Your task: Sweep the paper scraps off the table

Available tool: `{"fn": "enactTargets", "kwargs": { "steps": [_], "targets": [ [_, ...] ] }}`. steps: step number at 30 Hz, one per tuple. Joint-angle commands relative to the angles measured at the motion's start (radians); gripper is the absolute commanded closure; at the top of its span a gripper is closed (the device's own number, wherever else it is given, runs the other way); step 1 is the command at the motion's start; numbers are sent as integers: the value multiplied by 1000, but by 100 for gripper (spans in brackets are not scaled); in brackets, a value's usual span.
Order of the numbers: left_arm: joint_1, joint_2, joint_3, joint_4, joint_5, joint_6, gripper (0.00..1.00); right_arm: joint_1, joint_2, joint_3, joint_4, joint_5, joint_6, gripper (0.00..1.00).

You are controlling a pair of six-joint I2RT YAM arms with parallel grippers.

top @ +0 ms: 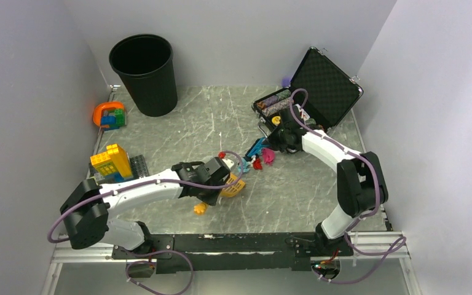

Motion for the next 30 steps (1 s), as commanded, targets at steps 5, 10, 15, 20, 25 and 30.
{"fn": "enactTargets", "kwargs": {
  "steps": [5,10,15,20,25,30],
  "targets": [
    [-27,63,63,50,-8,98,100,-9,-102,222,-179,11,-345,100],
    [-27,74,42,87,-34,119,100,-18,-126,333,-289,78,-576,100],
    [-27,88,41,106,-36,132,100,-12,-112,385,-397,177,-817,100],
    [-27,115,61,101,-2,134,100,83,-30,395,-526,311,-1079,100],
    [-26,146,102,59,13,108,100,120,66,418,-571,351,-1164,100],
    [-12,157,141,-8,29,89,100,122,170,483,-584,345,-1197,100]
  ]
}}
